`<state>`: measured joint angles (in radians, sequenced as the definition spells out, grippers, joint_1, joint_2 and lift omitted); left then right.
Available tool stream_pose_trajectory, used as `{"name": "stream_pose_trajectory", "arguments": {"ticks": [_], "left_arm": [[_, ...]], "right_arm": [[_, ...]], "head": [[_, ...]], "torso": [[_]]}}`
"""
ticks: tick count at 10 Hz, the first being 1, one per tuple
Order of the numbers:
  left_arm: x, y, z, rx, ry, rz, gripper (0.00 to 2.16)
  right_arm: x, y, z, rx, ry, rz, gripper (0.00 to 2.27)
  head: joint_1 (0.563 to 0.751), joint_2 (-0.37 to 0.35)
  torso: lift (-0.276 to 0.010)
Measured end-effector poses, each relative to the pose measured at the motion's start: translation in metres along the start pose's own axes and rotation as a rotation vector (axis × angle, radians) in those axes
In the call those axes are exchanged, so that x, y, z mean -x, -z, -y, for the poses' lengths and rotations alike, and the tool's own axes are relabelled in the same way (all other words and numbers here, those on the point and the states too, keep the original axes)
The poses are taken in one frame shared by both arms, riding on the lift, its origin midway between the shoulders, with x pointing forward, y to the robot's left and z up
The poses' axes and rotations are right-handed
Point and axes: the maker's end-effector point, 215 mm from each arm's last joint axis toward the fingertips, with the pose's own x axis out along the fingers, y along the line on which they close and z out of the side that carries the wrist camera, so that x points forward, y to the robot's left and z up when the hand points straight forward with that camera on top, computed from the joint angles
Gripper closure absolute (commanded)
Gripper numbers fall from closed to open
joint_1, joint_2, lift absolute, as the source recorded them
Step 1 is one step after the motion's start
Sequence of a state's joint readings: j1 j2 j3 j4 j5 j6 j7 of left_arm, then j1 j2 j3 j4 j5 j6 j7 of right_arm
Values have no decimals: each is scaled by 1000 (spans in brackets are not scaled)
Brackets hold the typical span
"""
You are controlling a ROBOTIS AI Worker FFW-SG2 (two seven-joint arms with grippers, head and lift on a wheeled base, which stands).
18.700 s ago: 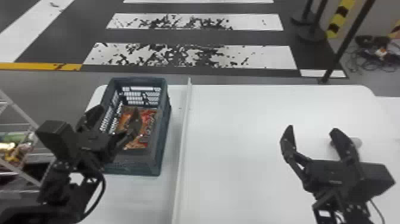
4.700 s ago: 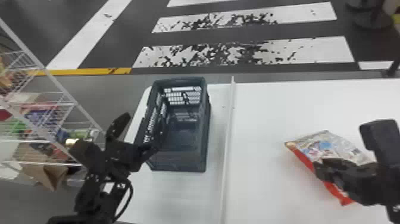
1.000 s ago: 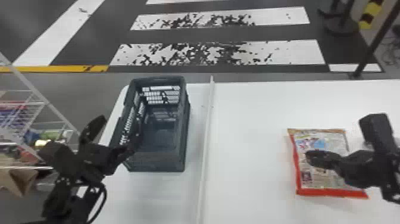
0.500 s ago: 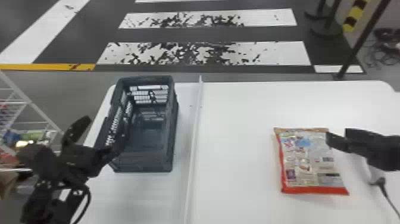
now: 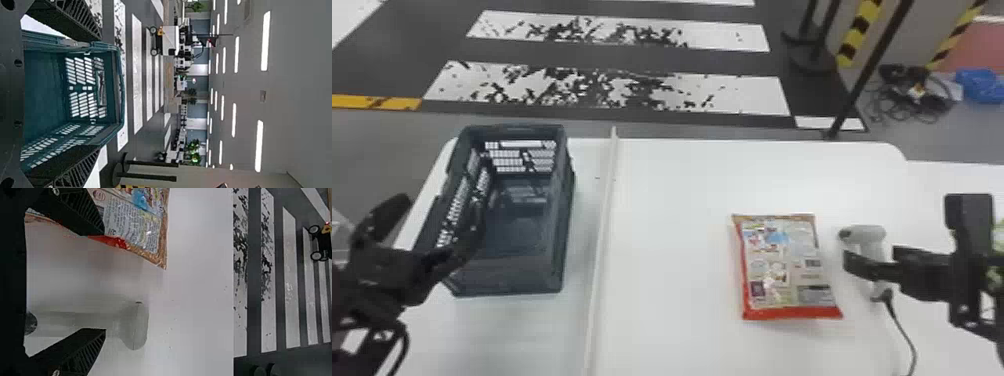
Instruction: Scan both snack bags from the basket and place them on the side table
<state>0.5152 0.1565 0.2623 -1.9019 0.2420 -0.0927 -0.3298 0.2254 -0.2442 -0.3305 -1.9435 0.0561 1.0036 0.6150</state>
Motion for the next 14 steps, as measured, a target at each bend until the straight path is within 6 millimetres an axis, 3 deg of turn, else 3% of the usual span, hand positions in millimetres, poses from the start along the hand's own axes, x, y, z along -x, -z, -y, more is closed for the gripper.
{"name": "stream_pose_trajectory", "arguments": {"ticks": [2, 4, 5, 6, 10, 14], "left_arm": [[-1, 3, 0, 1, 1, -4, -2], [-1, 4, 0, 2, 3, -7, -2], [-1, 4, 1, 3, 5, -7, -2], [-2, 4, 2, 2, 8, -7, -2], [-3, 4, 3, 3, 10, -8, -2], [-2, 4, 2, 2, 10, -10, -2]], "right_arm": [[-13, 15, 17, -5, 23, -53, 87], [-28, 23, 30, 2, 38, -94, 495], [-33, 25, 35, 15, 47, -109, 1126], [-36, 27, 39, 33, 58, -122, 2223], [-39, 28, 44, 49, 84, -131, 2260], [7, 34, 35, -3, 125, -136, 2260]], "head": [[695, -91], [695, -102], [695, -110], [695, -118], [695, -124], [695, -130]], "torso": [[-75], [-75], [-75], [-75], [-75], [-75]]}}
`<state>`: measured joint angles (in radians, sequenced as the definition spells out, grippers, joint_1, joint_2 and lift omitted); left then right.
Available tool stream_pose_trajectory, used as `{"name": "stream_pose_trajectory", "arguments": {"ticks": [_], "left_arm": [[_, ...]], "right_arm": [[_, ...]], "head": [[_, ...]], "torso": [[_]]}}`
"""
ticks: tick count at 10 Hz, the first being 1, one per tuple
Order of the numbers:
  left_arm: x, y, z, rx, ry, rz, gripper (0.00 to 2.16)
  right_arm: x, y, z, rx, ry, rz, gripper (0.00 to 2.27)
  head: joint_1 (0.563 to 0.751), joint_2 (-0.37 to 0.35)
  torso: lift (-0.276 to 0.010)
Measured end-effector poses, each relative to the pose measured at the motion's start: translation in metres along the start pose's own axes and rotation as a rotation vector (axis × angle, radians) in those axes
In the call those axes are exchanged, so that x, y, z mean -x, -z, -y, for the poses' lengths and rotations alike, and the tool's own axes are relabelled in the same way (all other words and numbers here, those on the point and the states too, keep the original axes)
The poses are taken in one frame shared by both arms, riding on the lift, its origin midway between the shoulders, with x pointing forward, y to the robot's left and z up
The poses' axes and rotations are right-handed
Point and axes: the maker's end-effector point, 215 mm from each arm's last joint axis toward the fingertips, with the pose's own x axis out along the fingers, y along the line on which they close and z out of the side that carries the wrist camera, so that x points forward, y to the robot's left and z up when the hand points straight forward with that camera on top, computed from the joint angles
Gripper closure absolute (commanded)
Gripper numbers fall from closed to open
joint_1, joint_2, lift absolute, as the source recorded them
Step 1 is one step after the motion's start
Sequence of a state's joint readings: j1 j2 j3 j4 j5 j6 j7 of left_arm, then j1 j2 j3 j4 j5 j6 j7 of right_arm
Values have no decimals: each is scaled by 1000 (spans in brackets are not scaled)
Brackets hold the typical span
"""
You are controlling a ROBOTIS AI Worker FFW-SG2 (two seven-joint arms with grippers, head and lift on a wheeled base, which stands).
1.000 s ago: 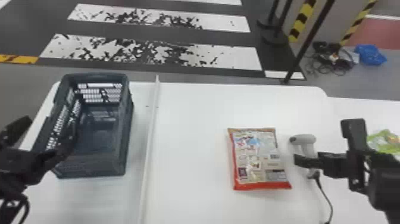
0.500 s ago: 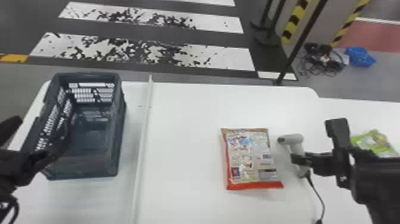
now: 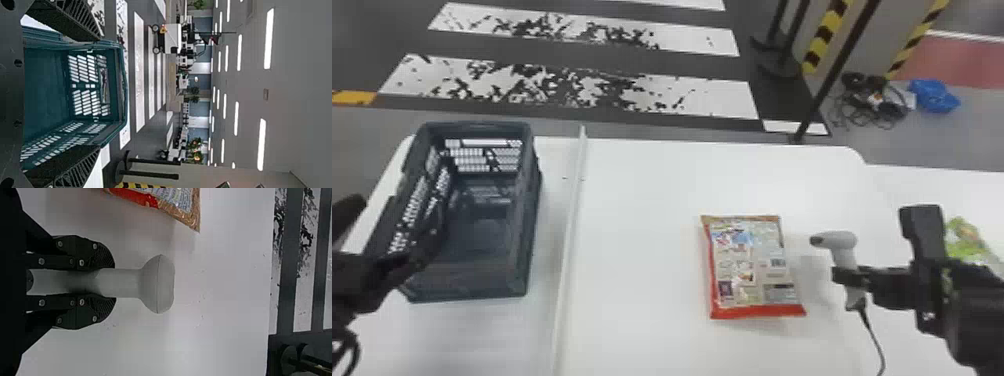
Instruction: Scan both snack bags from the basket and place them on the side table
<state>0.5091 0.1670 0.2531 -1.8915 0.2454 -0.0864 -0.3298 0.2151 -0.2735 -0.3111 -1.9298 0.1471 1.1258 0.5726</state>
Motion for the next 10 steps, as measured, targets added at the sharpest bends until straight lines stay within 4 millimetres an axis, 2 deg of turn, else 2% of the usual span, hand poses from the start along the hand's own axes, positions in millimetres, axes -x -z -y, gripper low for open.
{"name": "stream_pose_trajectory", "arguments": {"ticks": [4, 6, 10], "left_arm": [[-1, -1, 0, 1, 0, 2, -2], [1, 1, -3, 4, -4, -2, -2], [3, 5, -5, 6, -9, -8, -2]], "right_arm": [[48, 26, -44, -39, -41, -27, 2260], [59, 38, -69, -22, -72, -53, 2263], [69, 34, -101, 9, -109, -47, 2260]], "head": [[695, -83], [695, -41], [695, 12]], "torso": [[-75], [-75], [-75]]}}
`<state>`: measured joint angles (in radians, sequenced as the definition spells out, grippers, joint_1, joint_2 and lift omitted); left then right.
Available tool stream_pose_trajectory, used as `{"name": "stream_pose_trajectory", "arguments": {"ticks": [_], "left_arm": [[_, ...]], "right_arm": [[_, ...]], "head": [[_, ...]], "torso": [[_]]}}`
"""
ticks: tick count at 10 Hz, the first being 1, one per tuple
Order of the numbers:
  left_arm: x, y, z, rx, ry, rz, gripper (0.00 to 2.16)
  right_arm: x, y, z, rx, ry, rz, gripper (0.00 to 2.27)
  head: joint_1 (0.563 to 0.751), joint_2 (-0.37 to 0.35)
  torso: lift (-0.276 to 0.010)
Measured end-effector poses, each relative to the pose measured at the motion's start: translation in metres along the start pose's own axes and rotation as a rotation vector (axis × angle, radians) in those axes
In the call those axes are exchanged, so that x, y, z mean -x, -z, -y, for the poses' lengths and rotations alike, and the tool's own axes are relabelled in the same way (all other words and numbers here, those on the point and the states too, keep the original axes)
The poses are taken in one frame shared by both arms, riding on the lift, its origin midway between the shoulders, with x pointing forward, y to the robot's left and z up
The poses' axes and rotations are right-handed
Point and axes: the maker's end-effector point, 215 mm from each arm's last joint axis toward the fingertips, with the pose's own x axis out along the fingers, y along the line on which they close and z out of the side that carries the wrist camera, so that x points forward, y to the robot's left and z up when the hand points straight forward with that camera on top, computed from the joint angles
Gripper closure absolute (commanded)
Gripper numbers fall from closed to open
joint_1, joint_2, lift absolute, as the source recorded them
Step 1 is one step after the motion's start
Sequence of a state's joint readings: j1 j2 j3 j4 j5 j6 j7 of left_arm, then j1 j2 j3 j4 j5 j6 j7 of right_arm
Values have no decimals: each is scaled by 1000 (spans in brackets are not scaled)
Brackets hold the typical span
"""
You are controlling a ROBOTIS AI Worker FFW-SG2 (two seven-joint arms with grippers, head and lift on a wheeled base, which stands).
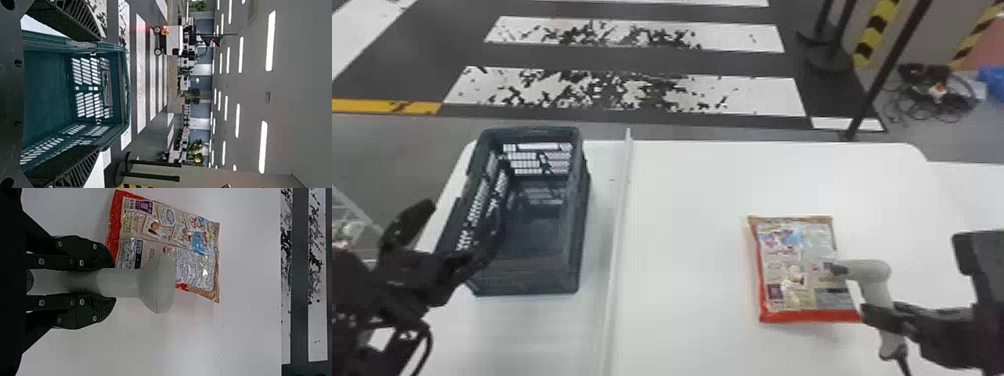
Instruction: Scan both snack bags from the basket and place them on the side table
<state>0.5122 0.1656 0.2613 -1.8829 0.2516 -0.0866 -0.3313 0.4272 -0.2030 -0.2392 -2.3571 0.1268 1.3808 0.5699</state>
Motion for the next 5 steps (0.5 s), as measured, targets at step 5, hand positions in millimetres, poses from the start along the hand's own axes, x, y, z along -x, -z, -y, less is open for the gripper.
{"name": "stream_pose_trajectory", "arguments": {"ticks": [5], "left_arm": [[1, 2, 0, 3, -3, -3, -2]], "right_arm": [[-3, -3, -20, 37, -16, -4, 2260]], "head": [[695, 45]], "torso": [[-75]]}}
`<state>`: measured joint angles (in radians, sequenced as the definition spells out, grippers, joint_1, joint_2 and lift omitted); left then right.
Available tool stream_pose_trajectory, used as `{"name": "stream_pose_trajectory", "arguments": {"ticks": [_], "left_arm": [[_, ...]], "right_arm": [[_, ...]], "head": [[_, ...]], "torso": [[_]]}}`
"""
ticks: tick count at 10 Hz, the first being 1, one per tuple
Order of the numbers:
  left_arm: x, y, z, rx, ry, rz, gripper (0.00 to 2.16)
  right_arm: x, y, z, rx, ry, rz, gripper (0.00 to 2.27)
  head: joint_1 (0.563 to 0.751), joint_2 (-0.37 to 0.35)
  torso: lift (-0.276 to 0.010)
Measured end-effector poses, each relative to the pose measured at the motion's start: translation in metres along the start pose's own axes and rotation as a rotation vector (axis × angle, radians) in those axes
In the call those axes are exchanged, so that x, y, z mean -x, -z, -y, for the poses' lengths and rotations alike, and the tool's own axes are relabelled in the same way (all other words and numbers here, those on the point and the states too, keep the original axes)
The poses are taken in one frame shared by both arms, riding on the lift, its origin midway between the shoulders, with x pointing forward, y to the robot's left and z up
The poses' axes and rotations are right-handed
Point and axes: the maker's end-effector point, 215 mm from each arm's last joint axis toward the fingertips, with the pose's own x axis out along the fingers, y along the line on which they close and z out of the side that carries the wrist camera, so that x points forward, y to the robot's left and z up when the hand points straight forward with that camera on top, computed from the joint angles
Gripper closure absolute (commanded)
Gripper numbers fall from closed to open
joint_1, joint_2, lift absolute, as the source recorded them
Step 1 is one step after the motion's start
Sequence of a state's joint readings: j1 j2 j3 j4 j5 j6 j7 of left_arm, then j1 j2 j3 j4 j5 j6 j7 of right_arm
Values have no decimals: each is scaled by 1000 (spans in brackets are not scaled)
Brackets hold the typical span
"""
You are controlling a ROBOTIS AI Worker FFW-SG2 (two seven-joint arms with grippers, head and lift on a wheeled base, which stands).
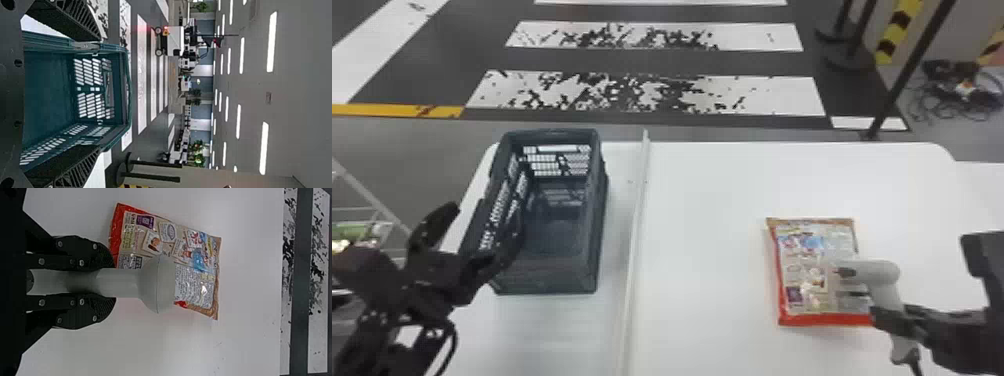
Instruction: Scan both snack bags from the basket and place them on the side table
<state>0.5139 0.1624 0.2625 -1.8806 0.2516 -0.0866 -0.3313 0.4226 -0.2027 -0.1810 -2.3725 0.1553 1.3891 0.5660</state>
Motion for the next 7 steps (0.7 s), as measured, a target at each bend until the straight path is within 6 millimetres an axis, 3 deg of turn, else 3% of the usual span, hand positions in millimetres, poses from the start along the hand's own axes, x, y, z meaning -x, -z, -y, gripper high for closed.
{"name": "stream_pose_trajectory", "arguments": {"ticks": [4, 5, 7], "left_arm": [[0, 1, 0, 0, 1, -2, -2], [0, 1, 0, 1, 1, -3, -2], [0, 1, 0, 3, 3, -1, -2]], "right_arm": [[-2, 0, 0, 5, 11, -9, 2260], [-3, -1, 6, 5, 31, -8, 2263], [-10, -13, 37, -18, 90, 11, 2263]], "head": [[695, 46], [695, 42], [695, -1]], "torso": [[-75], [-75], [-75]]}}
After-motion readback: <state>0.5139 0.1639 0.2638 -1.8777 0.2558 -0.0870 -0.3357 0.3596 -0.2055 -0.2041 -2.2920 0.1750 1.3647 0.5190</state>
